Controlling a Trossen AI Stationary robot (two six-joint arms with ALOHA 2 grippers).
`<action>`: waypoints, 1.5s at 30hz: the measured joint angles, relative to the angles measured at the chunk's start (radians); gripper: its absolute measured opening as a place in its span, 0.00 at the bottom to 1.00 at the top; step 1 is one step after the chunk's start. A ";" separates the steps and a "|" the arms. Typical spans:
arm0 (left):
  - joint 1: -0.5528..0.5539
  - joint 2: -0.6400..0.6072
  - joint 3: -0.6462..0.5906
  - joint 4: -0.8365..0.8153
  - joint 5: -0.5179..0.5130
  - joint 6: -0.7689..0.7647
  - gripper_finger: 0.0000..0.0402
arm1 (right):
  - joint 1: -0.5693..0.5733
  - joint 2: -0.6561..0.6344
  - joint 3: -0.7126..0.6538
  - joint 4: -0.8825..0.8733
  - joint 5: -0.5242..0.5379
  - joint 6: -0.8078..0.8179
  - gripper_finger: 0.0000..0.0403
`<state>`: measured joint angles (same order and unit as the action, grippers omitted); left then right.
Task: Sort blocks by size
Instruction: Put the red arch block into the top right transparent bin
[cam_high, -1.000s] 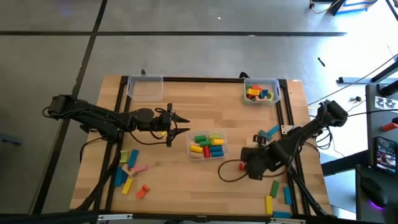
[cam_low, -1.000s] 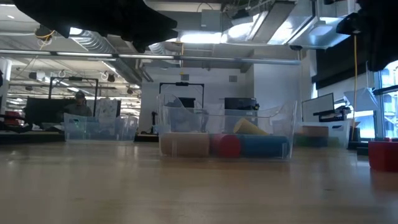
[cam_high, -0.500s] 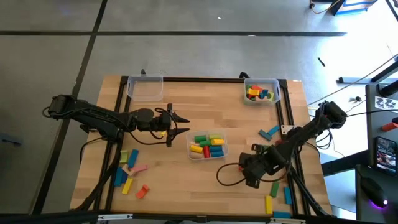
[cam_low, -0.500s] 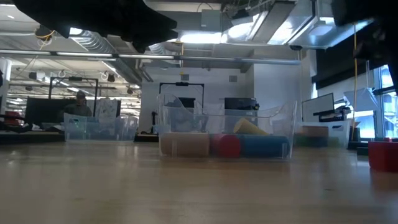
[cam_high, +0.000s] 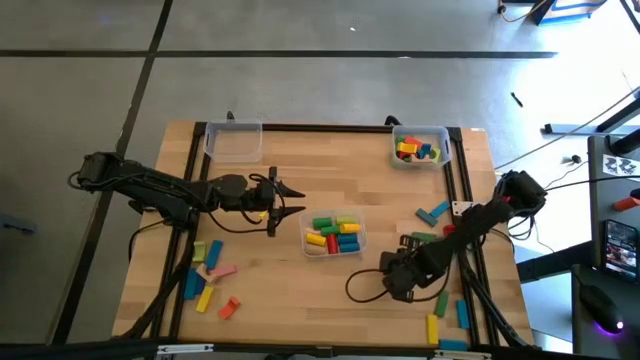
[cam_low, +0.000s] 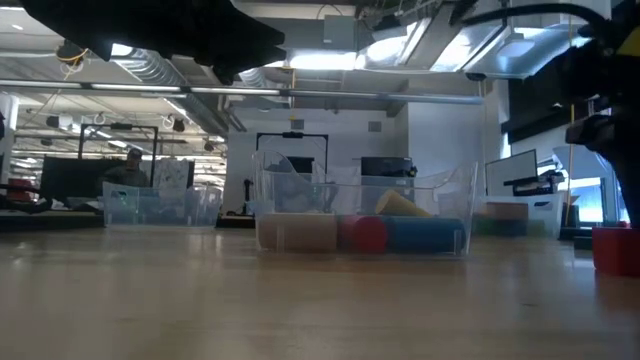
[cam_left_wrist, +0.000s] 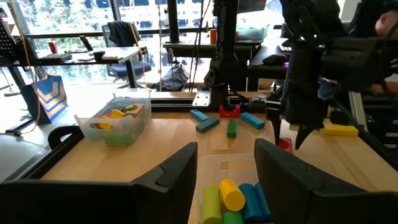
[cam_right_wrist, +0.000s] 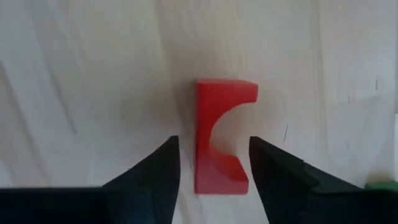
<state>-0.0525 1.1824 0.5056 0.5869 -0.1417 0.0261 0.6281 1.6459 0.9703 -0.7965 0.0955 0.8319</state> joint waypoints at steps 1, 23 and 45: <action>0.000 0.000 0.000 0.000 0.000 0.000 0.39 | 0.000 0.007 0.000 0.005 0.002 -0.002 0.43; 0.000 0.000 0.000 0.001 0.000 0.000 0.39 | -0.064 -0.024 0.083 -0.166 0.119 -0.110 0.09; 0.000 0.000 0.000 0.001 0.000 0.000 0.39 | -0.669 -0.278 0.157 -0.377 0.340 -0.557 0.09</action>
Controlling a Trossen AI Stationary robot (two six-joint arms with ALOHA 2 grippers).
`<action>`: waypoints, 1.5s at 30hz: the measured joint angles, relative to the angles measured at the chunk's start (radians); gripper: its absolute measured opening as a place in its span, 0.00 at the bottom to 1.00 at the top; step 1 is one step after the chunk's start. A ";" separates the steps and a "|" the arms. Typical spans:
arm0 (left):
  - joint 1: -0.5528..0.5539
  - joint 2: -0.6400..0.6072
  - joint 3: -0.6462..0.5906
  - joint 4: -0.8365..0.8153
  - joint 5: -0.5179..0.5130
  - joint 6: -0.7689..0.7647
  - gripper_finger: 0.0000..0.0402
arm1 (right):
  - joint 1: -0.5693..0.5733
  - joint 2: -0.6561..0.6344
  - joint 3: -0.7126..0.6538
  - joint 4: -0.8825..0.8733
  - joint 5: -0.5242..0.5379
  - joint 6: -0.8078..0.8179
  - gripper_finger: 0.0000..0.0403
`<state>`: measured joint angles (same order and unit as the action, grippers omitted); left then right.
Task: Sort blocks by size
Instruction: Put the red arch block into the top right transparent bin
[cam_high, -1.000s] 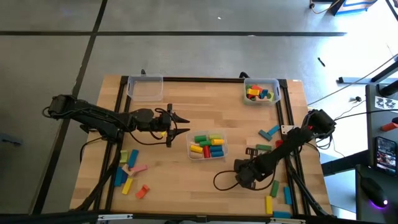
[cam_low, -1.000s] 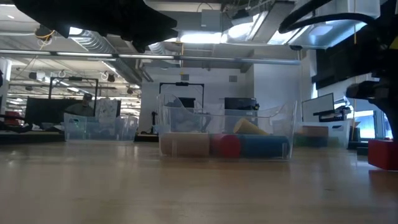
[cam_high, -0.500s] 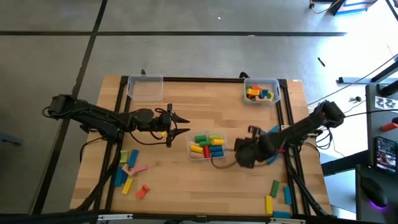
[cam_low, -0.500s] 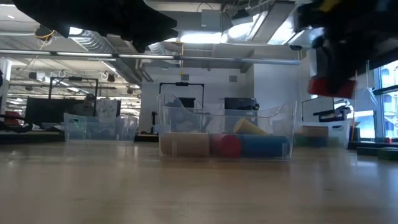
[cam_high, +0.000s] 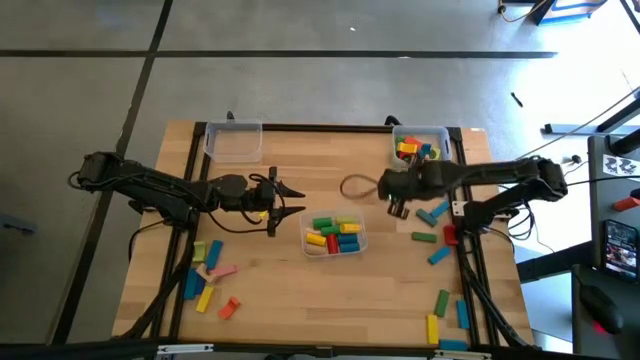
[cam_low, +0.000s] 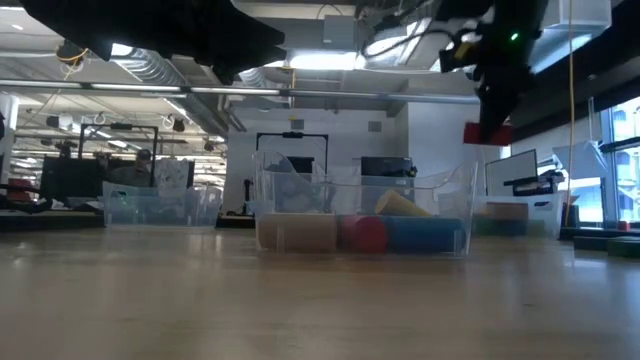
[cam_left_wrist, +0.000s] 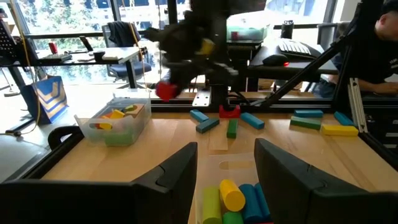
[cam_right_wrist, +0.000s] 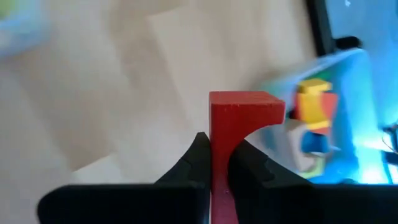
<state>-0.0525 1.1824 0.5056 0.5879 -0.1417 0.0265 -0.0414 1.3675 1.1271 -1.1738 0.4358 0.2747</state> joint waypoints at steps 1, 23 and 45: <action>0.000 0.000 0.000 0.000 0.000 0.000 0.39 | -0.035 0.000 0.000 0.001 0.005 -0.021 0.09; 0.000 0.000 0.000 0.000 0.000 0.006 0.39 | -0.643 0.000 -0.013 0.322 -0.098 -0.279 0.10; 0.000 0.000 0.000 -0.001 0.000 0.028 0.39 | -0.765 0.001 -0.232 0.609 -0.177 -0.202 0.29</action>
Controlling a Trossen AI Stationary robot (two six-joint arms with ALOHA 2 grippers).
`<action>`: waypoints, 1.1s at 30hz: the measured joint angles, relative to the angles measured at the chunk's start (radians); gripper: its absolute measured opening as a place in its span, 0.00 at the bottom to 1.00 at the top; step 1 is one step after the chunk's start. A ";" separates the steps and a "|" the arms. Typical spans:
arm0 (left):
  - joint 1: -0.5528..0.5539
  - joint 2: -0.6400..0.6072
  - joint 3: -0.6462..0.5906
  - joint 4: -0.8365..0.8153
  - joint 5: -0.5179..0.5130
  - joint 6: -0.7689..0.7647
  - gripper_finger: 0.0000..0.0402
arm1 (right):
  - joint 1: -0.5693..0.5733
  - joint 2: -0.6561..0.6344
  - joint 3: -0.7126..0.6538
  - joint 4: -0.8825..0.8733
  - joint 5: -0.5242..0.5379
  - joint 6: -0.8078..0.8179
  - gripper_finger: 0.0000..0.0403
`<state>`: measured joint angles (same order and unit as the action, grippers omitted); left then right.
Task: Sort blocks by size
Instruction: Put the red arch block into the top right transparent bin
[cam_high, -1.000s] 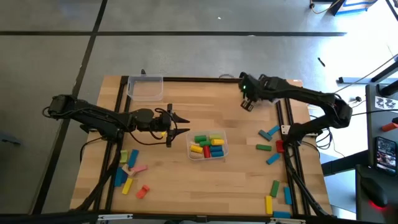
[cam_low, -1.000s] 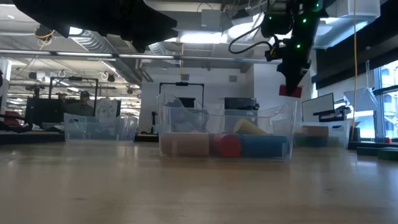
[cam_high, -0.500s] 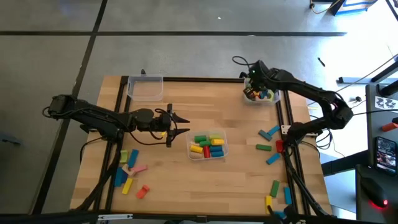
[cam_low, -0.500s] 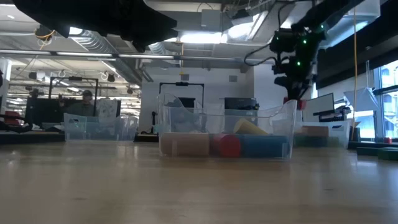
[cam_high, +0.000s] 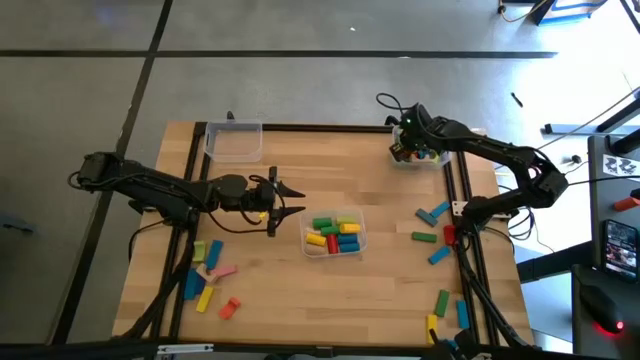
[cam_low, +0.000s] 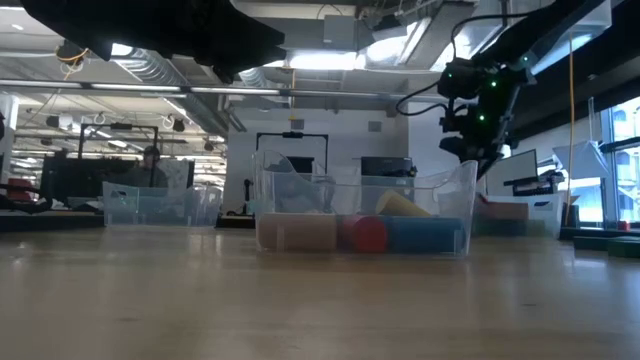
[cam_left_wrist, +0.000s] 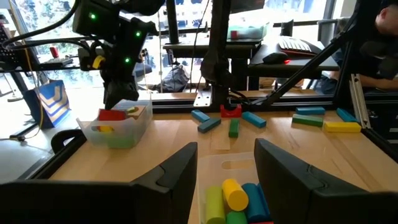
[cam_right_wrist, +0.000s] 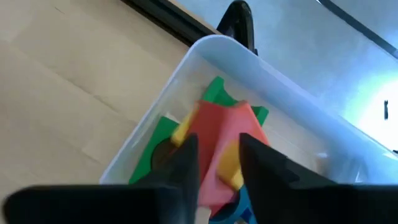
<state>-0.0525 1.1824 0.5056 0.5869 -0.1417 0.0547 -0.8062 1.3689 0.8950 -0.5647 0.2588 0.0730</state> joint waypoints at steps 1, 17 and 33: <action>0.000 0.000 0.000 0.000 0.000 0.000 0.39 | 0.000 0.000 0.006 -0.017 -0.003 -0.006 0.32; 0.000 0.000 0.000 0.000 0.000 0.008 0.39 | 0.404 -0.013 0.226 -0.600 -0.087 0.077 0.40; 0.000 0.000 0.000 0.000 0.000 0.006 0.39 | 0.837 -0.013 0.145 -0.768 -0.180 0.420 0.40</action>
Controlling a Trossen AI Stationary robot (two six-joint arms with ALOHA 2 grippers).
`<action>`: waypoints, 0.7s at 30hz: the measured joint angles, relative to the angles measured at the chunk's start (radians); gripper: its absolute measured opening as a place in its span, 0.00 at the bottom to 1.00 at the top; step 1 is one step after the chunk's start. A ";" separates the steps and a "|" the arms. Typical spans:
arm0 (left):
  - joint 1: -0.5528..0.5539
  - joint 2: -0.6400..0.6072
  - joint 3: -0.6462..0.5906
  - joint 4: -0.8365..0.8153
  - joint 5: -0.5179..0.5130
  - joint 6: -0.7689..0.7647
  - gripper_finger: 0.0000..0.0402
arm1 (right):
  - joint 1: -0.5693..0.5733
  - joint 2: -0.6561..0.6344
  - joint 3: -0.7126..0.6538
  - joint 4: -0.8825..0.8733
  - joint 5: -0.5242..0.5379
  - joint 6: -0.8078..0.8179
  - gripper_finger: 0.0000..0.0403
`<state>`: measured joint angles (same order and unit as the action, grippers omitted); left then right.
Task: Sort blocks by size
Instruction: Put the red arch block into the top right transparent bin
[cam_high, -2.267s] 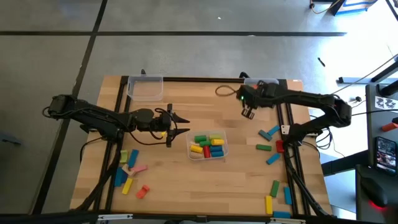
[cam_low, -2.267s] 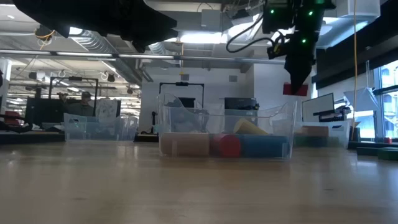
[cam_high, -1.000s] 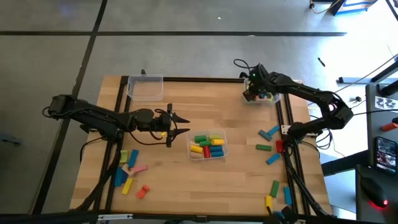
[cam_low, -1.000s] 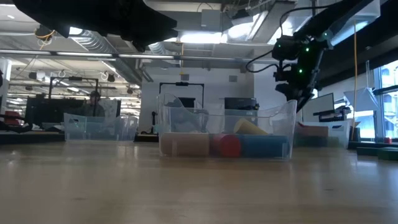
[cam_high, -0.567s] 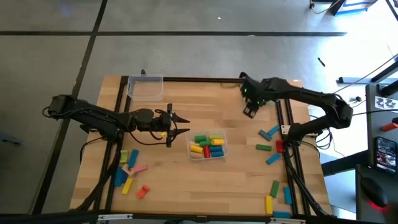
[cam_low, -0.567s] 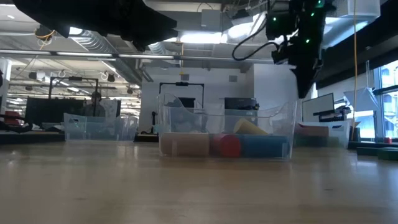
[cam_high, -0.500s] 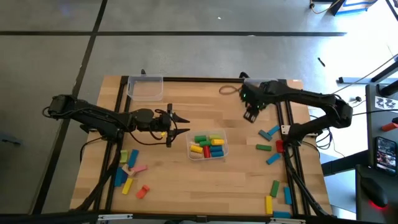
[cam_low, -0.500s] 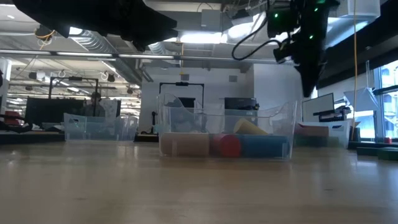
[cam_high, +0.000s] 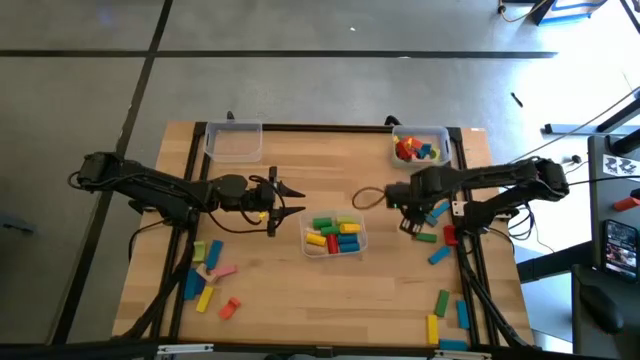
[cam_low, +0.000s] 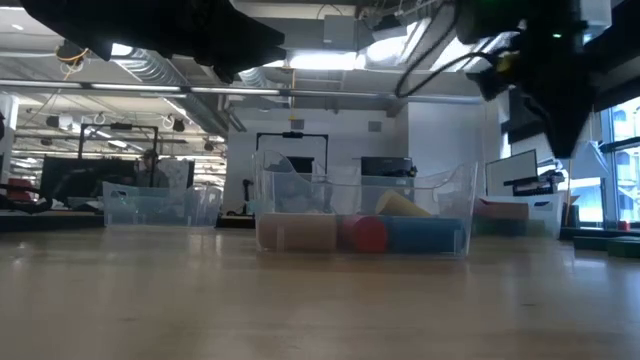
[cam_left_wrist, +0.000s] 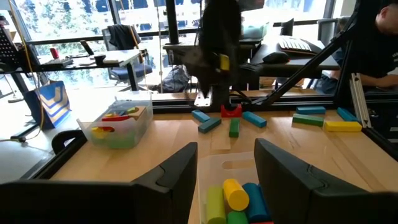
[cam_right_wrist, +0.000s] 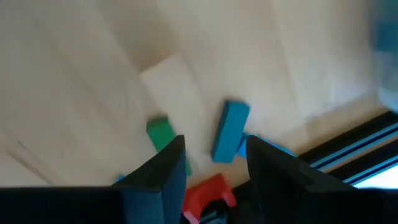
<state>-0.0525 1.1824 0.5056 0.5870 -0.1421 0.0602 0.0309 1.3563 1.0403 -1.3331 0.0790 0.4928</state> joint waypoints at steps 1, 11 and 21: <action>0.000 0.000 0.000 0.000 0.000 0.000 0.39 | 0.020 0.000 -0.014 0.000 -0.003 0.008 0.40; 0.000 0.000 0.000 0.000 0.000 0.000 0.39 | 0.176 0.000 -0.171 -0.004 -0.079 0.142 0.40; 0.000 0.000 0.000 0.001 0.000 0.000 0.39 | 0.225 0.016 -0.275 0.022 -0.161 0.244 0.34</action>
<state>-0.0525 1.1824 0.5056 0.5878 -0.1418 0.0597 0.2559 1.3727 0.7657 -1.3107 -0.0817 0.7368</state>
